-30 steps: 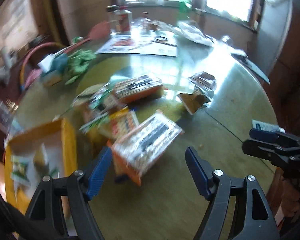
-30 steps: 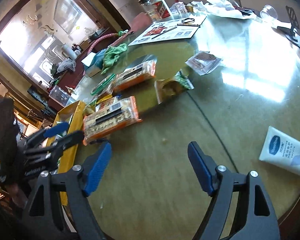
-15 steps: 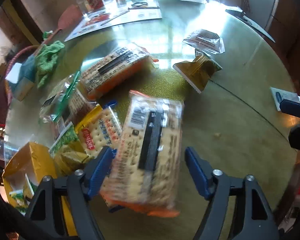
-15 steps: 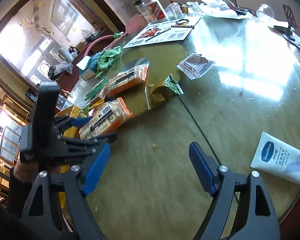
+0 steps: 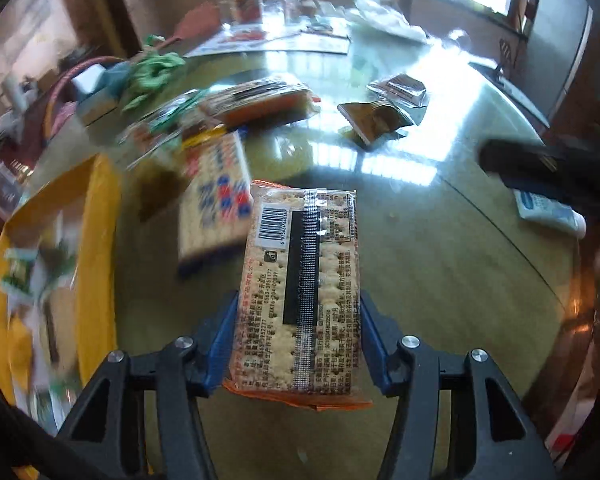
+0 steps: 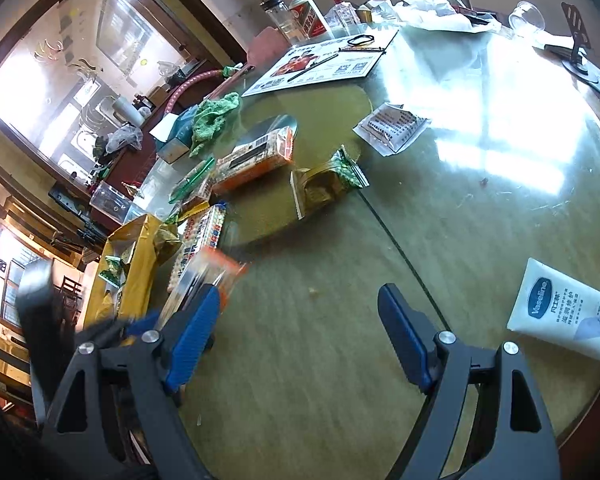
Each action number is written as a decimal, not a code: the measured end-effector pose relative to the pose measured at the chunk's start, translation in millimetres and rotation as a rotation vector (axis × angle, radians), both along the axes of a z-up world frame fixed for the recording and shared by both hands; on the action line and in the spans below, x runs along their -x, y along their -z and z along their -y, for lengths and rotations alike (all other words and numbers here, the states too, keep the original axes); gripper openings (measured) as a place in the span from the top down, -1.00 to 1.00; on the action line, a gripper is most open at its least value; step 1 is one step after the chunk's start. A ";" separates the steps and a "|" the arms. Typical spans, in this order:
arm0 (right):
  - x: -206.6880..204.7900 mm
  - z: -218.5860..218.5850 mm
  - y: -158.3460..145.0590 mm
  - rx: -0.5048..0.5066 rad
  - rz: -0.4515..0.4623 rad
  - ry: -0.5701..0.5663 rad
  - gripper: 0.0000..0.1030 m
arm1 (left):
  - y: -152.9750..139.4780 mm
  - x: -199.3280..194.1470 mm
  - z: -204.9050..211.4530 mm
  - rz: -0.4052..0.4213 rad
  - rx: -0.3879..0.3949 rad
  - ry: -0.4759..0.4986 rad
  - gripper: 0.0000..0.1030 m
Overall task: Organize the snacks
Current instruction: 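Reach and grasp the yellow chip bag with green top using the right tool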
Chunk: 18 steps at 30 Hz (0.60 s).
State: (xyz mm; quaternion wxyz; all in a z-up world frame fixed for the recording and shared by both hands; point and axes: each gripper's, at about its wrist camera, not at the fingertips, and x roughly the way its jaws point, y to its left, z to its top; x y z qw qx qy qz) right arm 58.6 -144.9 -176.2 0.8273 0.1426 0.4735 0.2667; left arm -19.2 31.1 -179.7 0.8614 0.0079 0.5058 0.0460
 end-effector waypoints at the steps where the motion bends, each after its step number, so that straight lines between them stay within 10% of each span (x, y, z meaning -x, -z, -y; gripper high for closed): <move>1: -0.9 -0.7 1.0 0.001 -0.007 0.002 -0.58 | -1.6 13.7 -0.1 0.020 0.017 -0.012 -0.08; 18: -29.2 -35.4 11.3 0.045 -0.082 0.031 -0.55 | -18.6 104.5 -46.1 0.160 0.244 -0.188 -0.08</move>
